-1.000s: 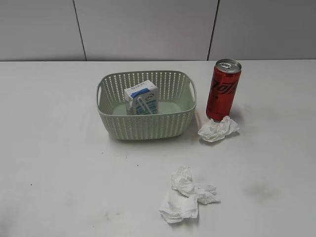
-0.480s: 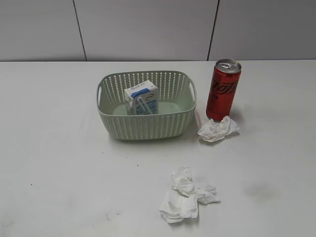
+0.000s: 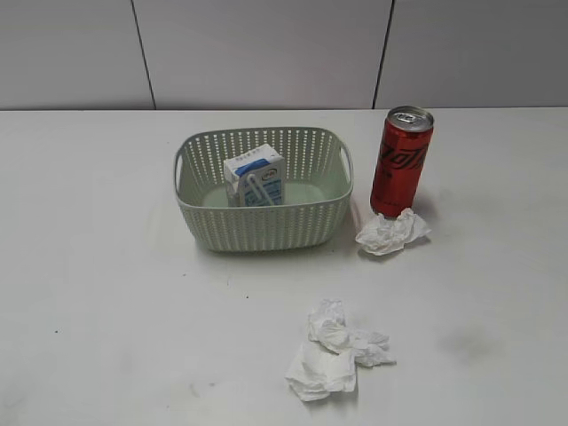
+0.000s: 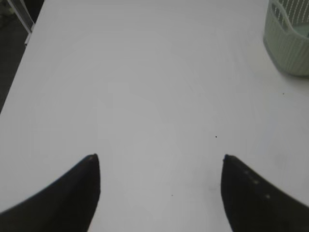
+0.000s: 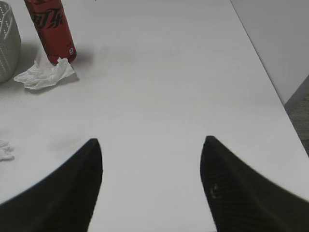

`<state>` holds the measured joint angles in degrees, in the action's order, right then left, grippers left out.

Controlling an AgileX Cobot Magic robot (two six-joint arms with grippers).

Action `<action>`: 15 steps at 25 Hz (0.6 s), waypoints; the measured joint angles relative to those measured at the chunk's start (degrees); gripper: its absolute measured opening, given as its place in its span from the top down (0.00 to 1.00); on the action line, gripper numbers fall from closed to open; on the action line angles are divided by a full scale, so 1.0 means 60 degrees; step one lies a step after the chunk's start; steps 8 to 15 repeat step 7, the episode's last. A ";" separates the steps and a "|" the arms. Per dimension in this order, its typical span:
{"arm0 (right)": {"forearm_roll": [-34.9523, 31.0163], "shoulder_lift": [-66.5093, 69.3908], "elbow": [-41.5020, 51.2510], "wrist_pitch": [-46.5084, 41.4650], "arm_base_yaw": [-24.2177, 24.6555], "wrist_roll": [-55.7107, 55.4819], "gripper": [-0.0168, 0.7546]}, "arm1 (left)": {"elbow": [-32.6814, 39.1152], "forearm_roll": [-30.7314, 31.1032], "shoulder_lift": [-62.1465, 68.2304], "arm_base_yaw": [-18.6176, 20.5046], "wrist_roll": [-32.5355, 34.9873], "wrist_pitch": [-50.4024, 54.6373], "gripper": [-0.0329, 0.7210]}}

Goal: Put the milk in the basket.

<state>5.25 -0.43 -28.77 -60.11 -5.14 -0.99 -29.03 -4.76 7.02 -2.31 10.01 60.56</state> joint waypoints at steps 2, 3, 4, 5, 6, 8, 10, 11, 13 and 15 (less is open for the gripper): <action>0.0000 0.0000 0.0000 0.0000 0.0000 0.0000 0.33 | 0.0000 0.0000 -0.0448 0.0000 0.0000 0.0000 0.19; 0.0000 0.0000 0.0000 0.0000 0.0000 0.0000 0.33 | 0.0000 0.0000 -0.0680 0.0000 -0.0004 0.0000 0.19; 0.0000 0.0000 0.0000 0.0000 0.0000 0.0000 0.33 | 0.0000 0.0000 -0.0921 0.0000 -0.0025 0.0000 0.19; 0.0000 0.0000 0.0000 0.0000 0.0000 0.0000 0.33 | 0.0000 0.0000 -0.1100 0.0000 -0.0053 0.0000 0.19; 0.0000 0.0000 0.0000 0.0000 0.0000 0.0000 0.33 | 0.0000 0.0000 -0.1169 0.0000 -0.0088 0.0009 0.19; 0.0000 0.0000 0.0000 -0.0001 0.0000 0.0000 0.33 | 0.0000 0.0000 -0.1204 0.0000 -0.0115 0.0011 0.19; 0.0000 0.0000 0.0000 -0.0001 0.0000 0.0000 0.33 | 0.0000 0.0000 -0.1204 0.0000 -0.0115 0.0011 0.19; 0.0000 0.0000 0.0000 -0.0001 0.0000 0.0000 0.33 | 0.0000 0.0000 -0.1204 0.0000 -0.0115 0.0011 0.19; 0.0000 0.0000 0.0000 -0.0001 0.0000 0.0000 0.33 | 0.0000 0.0000 -0.1204 0.0000 -0.0115 0.0011 0.19; 0.0000 0.0000 0.0000 -0.0001 0.0000 0.0000 0.33 | 0.0000 0.0000 -0.1204 0.0000 -0.0115 0.0011 0.19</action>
